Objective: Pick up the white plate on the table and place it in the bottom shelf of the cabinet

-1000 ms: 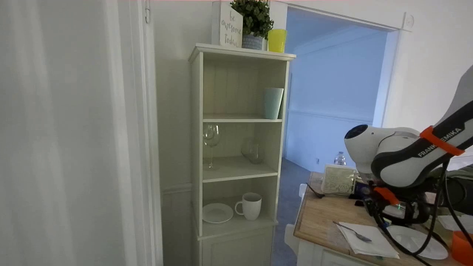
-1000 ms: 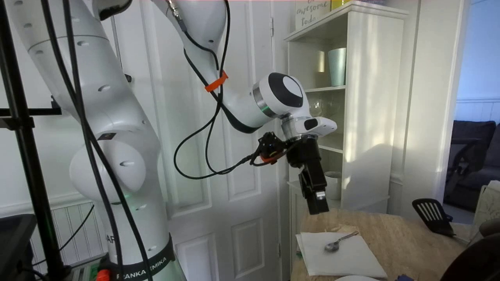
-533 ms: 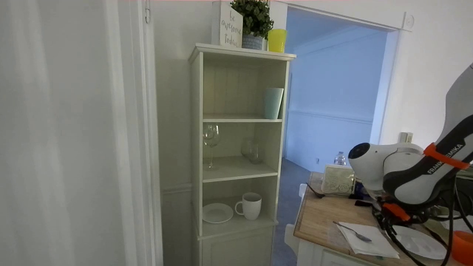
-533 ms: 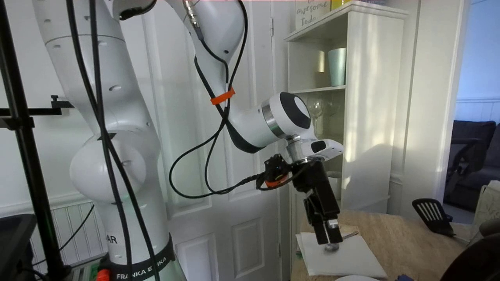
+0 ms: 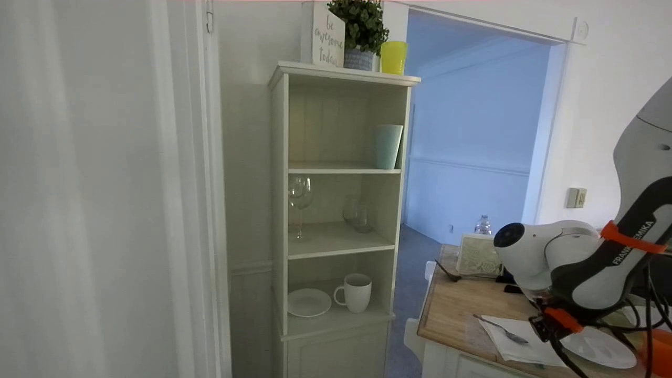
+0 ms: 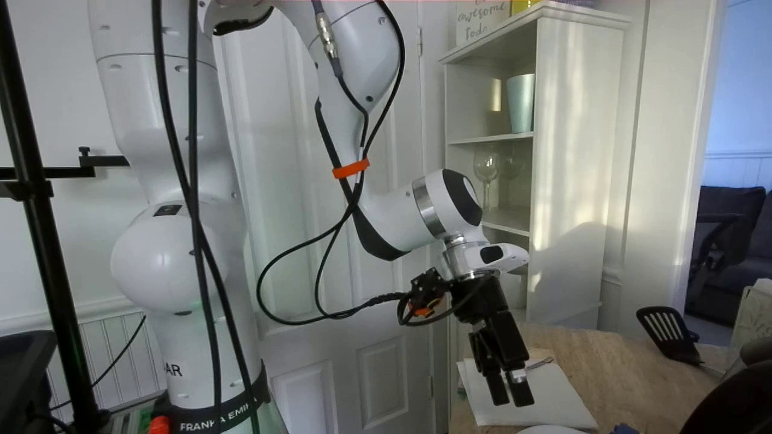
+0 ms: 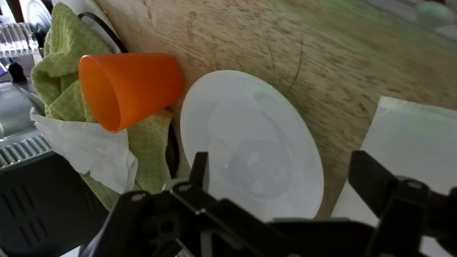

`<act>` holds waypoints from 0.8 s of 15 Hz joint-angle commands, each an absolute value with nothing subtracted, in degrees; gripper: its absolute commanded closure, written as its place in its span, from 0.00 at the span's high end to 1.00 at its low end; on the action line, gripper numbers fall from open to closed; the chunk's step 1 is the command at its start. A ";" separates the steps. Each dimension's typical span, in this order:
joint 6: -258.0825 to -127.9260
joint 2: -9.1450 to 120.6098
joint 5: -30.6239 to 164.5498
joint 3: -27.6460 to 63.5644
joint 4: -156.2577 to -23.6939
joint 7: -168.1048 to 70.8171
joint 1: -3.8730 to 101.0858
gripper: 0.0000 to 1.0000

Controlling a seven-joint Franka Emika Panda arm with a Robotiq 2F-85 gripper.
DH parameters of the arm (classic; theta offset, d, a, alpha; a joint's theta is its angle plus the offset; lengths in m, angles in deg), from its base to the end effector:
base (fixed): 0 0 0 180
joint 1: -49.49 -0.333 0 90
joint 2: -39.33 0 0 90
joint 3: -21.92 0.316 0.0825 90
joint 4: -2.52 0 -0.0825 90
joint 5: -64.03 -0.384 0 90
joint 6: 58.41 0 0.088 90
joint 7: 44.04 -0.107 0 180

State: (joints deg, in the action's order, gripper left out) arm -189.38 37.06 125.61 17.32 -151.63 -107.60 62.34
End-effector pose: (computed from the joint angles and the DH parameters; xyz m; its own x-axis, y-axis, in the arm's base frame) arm 0.3550 -0.1325 0.2265 0.8798 -0.4545 0.1395 -0.4285 -0.6309 0.6469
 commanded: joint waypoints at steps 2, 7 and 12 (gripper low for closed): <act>-191.24 41.08 131.88 15.61 -150.58 -112.45 60.60 1.00; -193.27 44.05 136.86 14.51 -149.60 -115.48 60.48 1.00; -193.70 45.05 137.95 13.44 -148.78 -114.32 60.81 1.00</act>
